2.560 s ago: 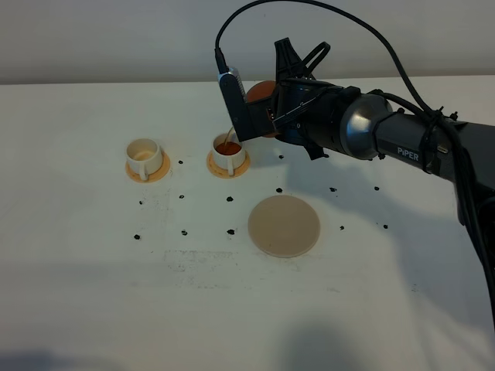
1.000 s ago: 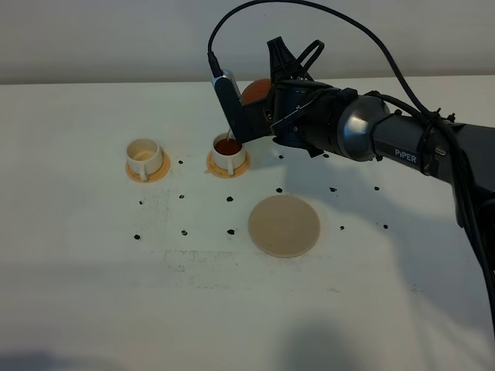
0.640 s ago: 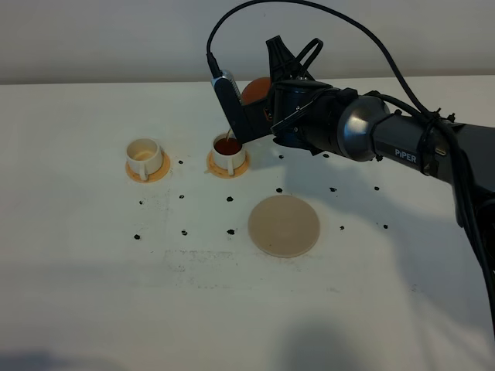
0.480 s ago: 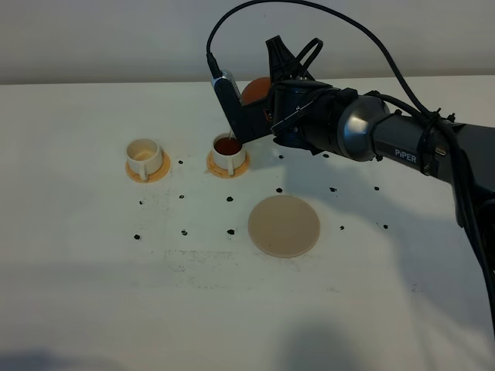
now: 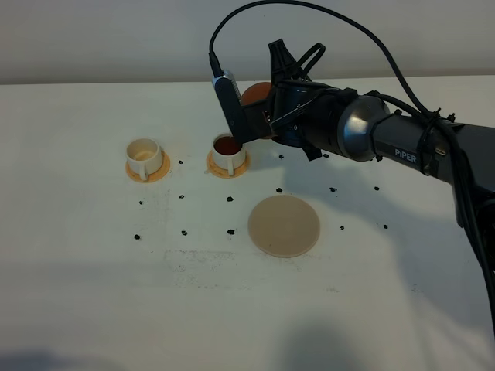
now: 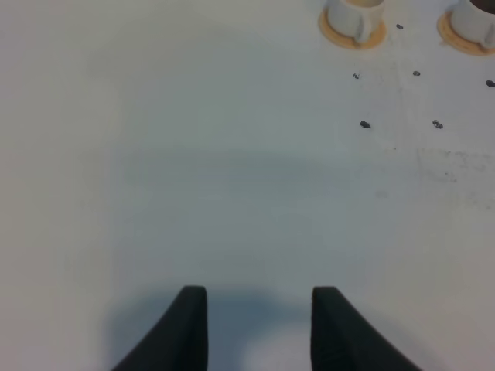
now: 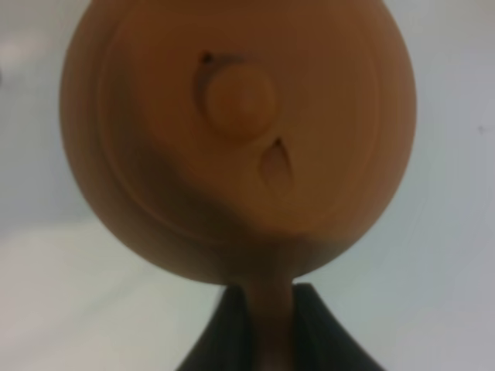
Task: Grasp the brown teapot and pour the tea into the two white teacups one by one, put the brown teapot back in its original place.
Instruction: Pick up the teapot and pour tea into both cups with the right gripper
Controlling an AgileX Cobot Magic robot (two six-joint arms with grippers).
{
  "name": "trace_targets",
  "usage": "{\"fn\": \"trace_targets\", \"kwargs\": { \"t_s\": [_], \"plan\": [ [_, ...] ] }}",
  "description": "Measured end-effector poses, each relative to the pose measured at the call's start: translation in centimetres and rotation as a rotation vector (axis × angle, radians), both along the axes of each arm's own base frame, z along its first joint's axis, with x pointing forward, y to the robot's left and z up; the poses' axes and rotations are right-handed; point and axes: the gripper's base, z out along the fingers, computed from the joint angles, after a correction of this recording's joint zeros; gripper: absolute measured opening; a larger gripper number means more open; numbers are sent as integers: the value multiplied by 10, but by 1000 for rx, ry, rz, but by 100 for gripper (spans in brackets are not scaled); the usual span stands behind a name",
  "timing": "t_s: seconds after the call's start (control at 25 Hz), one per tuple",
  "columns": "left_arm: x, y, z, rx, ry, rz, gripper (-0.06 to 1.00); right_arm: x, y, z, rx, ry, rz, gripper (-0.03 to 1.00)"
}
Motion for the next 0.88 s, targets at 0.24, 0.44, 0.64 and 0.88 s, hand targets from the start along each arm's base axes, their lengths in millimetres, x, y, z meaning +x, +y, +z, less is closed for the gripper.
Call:
{"fn": "trace_targets", "kwargs": {
  "t_s": [0.24,0.44,0.64,0.88],
  "plan": [
    [0,0,0,0,0,0,31,-1,0,-2,26,21,-17,11],
    [0,0,0,0,0,0,31,-1,0,-2,30,25,-23,11],
    [0,0,0,-1,0,1,31,-2,0,-3,43,36,-32,11],
    [0,0,0,-1,0,1,31,-4,-9,15,168,77,-113,11]
  ]
}}
